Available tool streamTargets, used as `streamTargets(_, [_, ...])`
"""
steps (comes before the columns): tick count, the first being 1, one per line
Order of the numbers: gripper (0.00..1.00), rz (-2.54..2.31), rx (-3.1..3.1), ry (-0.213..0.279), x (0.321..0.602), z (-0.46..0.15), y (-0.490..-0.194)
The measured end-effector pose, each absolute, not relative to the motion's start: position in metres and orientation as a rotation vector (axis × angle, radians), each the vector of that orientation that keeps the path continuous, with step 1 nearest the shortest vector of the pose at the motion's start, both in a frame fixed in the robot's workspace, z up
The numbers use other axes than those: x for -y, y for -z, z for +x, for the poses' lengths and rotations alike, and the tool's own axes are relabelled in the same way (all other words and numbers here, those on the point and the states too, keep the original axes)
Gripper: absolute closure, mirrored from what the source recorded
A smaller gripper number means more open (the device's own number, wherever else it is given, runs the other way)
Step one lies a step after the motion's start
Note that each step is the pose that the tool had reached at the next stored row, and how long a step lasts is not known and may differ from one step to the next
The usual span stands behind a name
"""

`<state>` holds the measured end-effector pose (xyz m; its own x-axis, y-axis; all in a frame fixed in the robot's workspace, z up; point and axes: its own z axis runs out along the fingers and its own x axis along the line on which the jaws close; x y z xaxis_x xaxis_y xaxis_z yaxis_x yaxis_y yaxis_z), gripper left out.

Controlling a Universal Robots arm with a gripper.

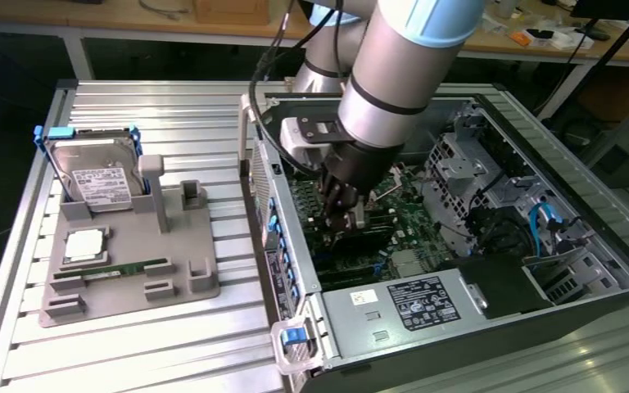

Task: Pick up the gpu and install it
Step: 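Press down on the gpu until it lock into place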

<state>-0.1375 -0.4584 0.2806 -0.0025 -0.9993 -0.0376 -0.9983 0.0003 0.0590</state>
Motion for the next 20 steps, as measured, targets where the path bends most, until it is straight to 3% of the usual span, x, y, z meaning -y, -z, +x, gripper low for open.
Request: streamTargets(20, [0.89, 2.207, 2.21, 0.106, 0.458, -0.157, -0.266])
